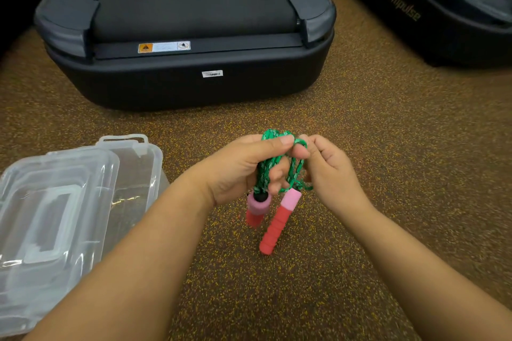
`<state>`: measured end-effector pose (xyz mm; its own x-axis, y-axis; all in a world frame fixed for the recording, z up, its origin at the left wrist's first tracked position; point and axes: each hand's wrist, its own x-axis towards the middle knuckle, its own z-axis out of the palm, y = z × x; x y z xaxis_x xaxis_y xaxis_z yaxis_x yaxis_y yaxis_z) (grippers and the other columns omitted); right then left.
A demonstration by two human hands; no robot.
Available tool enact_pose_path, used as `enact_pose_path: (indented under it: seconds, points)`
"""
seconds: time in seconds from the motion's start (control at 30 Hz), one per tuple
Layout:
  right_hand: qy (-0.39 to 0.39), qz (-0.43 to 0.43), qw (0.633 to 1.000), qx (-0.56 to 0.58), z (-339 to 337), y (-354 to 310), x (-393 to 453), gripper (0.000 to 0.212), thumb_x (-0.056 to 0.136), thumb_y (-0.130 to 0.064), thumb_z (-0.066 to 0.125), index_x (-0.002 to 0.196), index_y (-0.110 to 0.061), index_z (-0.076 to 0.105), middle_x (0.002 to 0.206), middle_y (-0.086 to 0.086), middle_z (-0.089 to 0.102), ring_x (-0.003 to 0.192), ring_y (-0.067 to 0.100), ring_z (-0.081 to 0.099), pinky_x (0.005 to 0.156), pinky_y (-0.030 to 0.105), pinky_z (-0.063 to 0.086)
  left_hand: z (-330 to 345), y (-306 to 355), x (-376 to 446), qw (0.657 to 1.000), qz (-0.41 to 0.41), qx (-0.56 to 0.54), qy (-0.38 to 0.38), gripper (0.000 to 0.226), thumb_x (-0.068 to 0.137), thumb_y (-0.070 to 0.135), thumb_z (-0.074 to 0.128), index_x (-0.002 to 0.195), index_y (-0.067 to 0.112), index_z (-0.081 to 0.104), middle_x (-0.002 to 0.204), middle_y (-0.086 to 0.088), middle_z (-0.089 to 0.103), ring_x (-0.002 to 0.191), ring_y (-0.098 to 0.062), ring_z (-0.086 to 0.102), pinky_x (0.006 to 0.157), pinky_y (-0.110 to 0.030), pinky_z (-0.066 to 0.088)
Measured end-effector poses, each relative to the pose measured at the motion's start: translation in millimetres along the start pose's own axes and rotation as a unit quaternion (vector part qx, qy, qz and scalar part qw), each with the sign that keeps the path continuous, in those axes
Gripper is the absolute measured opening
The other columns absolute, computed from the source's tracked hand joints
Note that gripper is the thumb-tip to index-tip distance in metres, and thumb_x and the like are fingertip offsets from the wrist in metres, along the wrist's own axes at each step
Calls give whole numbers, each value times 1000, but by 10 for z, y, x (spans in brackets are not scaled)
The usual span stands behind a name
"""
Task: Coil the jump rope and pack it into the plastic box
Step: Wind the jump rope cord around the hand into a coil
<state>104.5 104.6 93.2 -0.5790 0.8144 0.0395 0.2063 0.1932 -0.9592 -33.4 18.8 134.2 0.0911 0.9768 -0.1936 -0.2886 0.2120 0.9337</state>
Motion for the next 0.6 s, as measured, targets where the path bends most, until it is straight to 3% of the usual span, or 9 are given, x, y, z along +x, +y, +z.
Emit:
enact_pose_path:
  seconds: [0.07,0.1,0.2,0.3,0.47,0.6]
  points:
    - [-33,9,999,3,66,81,-46,41,88,-63,41,78,-27,58,73,18,60,65,33,52,63,49,44,8,8,11,999,16,-46,24,25,89,27,48,90,8,64,53,3,57,45,-13,53,66,-27,52]
    - [-43,11,999,2,93,98,-83,39,88,-63,40,77,-29,58,71,15,58,64,33,50,63,49,44,0,7,15,997,24,-70,34,24,87,27,48,89,9,64,55,1,60,47,-14,56,65,-27,52]
    - [-49,13,999,-20,165,129,-188,30,90,-51,40,74,-32,56,59,-14,51,58,12,42,58,41,38,-22,12,23,989,38,-130,57,23,88,26,50,88,10,67,62,-1,66,53,-17,64,61,-26,55]
    - [-64,18,997,-34,223,171,-261,33,91,-51,40,76,-29,59,56,-14,52,55,9,44,55,41,40,-30,24,40,981,53,-158,99,27,92,27,48,95,10,68,61,1,65,53,-14,63,60,-23,55]
    - [-99,25,994,-37,249,154,-355,31,100,-26,43,73,-25,58,49,-12,48,46,0,41,49,21,32,-36,12,92,967,81,-176,167,38,96,28,47,120,1,59,67,0,65,55,-11,58,60,-20,52]
    - [-126,21,990,-59,251,75,-409,29,99,-20,42,76,-20,58,48,-13,49,46,0,42,49,16,30,-53,25,104,968,72,-141,194,38,99,29,39,126,5,51,86,-6,72,70,-17,63,76,-28,52]
